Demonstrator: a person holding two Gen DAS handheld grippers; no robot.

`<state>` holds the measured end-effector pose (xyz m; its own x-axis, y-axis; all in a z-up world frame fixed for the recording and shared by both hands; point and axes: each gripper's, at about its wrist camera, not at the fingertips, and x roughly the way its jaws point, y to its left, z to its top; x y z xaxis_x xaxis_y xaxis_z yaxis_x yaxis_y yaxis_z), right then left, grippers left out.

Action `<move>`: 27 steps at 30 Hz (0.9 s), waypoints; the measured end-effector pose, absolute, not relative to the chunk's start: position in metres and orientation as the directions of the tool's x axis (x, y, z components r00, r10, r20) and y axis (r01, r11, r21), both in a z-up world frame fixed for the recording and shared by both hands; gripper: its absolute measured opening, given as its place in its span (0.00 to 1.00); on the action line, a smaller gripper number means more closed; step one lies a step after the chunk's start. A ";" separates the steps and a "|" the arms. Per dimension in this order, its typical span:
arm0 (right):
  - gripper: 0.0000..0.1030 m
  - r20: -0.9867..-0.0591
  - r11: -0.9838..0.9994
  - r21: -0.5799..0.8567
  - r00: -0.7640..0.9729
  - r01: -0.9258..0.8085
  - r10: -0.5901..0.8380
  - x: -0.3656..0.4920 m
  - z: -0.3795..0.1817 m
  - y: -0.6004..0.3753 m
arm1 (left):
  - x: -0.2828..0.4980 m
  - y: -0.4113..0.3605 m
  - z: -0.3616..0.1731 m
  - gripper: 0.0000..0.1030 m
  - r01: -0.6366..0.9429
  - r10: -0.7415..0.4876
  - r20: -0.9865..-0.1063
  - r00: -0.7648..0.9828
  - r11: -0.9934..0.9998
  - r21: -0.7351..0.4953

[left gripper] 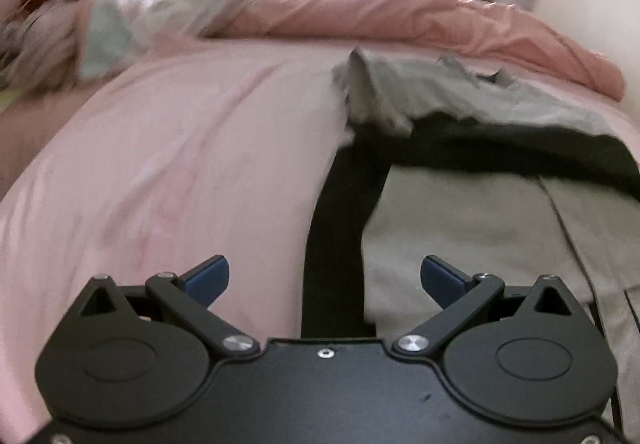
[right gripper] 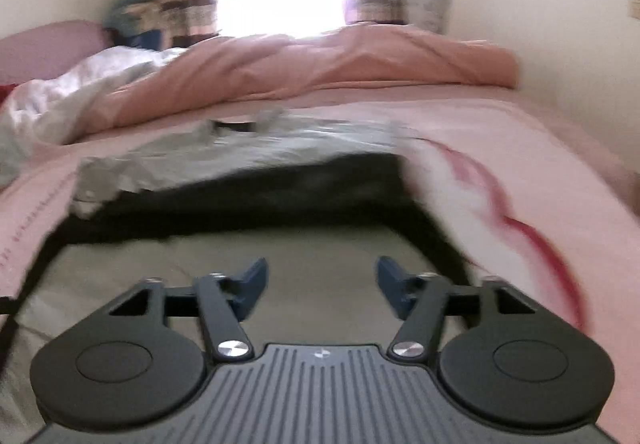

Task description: Fold large clothes

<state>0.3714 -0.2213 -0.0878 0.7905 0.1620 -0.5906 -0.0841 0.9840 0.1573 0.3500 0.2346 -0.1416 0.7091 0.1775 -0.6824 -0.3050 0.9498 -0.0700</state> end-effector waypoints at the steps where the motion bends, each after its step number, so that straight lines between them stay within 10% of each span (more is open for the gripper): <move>1: 0.94 -0.583 0.988 0.142 0.802 -0.061 0.134 0.360 -0.092 -0.230 | 0.340 0.230 -0.143 1.00 -0.320 0.185 -0.682 0.708 0.944 -0.076; 27: 1.00 -0.637 0.995 0.098 0.767 -0.023 0.081 0.400 -0.185 -0.213 | 0.326 0.193 -0.166 1.00 -0.353 0.228 -0.664 0.712 0.934 -0.057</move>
